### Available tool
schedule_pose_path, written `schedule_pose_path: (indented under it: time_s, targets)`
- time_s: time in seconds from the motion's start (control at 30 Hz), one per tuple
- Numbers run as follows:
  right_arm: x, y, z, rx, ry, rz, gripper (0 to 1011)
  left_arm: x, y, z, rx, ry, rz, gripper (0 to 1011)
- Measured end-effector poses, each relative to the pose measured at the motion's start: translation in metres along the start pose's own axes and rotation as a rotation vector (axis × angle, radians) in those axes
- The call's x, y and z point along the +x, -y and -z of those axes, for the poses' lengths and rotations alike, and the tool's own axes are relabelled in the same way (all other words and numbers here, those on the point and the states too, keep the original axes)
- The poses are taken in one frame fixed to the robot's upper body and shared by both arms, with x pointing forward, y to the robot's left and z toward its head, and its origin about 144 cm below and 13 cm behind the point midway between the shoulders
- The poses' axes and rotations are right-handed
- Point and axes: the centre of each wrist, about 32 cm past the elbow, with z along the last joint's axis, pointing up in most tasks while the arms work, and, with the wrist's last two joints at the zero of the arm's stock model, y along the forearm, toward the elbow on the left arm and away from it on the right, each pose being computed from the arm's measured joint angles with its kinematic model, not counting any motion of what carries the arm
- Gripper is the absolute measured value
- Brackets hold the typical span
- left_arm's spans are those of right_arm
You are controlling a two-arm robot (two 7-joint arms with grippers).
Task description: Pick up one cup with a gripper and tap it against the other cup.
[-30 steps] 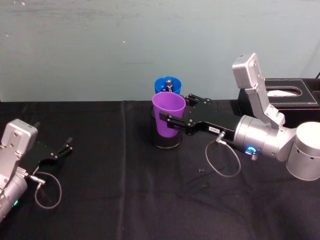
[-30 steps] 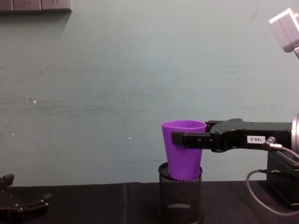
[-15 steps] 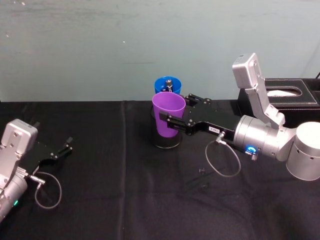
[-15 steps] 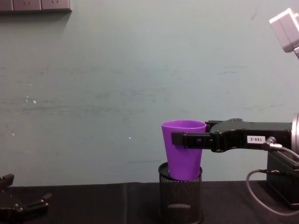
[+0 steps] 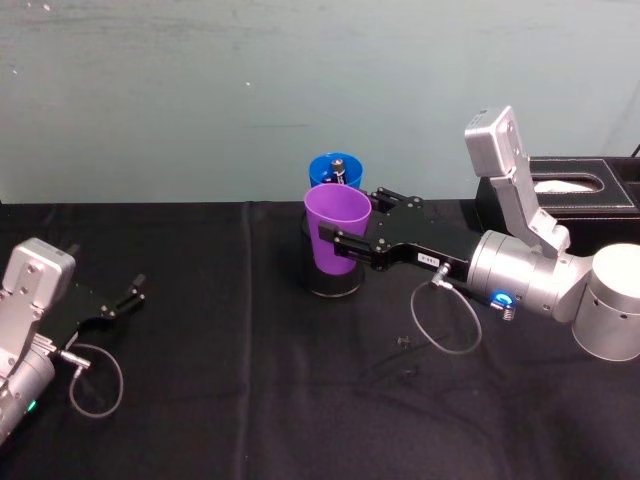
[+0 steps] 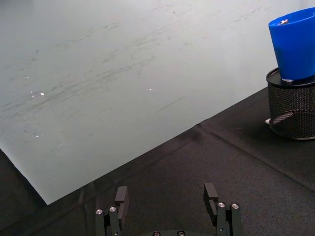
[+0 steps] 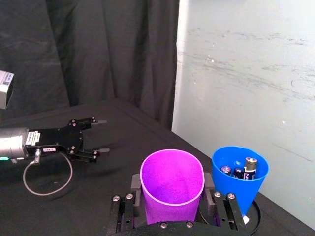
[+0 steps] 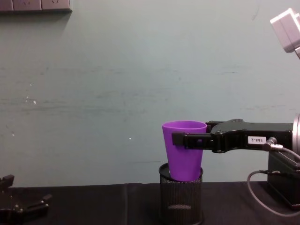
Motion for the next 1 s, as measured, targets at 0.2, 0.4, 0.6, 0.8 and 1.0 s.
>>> schedule_pose_path:
  time_s: [0.2,0.4,0.6,0.8,1.0]
  targets:
    - [0.0000,0.0000,0.0000,0.000,0.000,0.000,723,0.0000,0.0000,0.0000,0.000,0.000,0.000,1000]
    - [0.0000,0.0000,0.0000,0.000,0.000,0.000,723,0.0000,0.0000,0.0000,0.000,0.000,0.000,1000]
    - [0.0000,0.0000,0.0000,0.000,0.000,0.000,723,0.0000,0.0000,0.0000,0.000,0.000,0.000,1000]
    - [0.0000,0.0000,0.0000,0.000,0.000,0.000,723,0.0000,0.0000,0.0000,0.000,0.000,0.000,1000]
    - [0.0000,0.0000,0.0000,0.000,0.000,0.000,723,0.0000,0.0000,0.0000,0.000,0.000,0.000,1000]
